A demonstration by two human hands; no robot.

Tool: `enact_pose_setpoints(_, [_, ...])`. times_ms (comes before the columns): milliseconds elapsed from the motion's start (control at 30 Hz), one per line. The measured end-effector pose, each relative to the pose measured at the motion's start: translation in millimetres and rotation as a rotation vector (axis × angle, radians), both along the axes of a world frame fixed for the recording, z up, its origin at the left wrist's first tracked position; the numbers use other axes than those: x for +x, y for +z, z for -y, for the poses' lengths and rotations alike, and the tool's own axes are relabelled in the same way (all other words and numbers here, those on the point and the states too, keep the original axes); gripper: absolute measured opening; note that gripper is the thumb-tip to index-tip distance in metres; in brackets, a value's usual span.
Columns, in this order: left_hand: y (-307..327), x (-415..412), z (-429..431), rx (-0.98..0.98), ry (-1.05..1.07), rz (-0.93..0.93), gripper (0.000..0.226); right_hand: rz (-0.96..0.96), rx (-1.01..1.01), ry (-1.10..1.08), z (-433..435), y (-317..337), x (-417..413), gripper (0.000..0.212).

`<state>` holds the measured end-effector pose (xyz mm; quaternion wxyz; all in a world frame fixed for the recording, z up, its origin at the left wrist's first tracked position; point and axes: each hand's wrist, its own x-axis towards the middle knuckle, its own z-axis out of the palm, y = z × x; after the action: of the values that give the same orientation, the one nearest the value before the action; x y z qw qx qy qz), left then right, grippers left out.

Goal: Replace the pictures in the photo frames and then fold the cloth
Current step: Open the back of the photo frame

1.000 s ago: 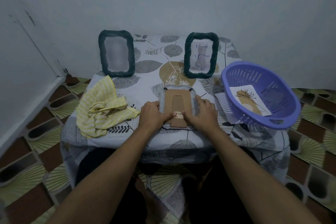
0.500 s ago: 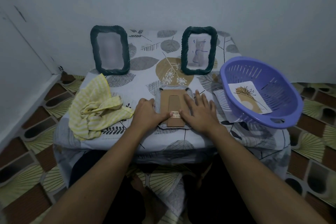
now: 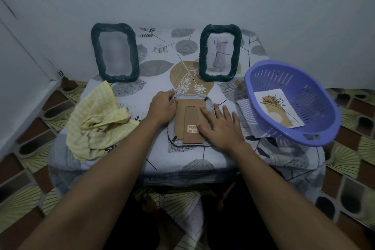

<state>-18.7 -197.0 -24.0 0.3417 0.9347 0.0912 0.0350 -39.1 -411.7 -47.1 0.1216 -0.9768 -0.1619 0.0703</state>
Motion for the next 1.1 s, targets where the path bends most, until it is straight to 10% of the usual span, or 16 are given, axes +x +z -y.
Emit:
enact_pose_setpoints(700, [-8, 28, 10, -0.08, 0.267, -0.009, 0.025, -0.023, 0.02, -0.008, 0, 0, 0, 0.071])
enact_pose_setpoints(1100, [-17, -33, 8, 0.363, -0.11, -0.138, 0.09, -0.012, -0.005, -0.021, -2, 0, -1, 0.069])
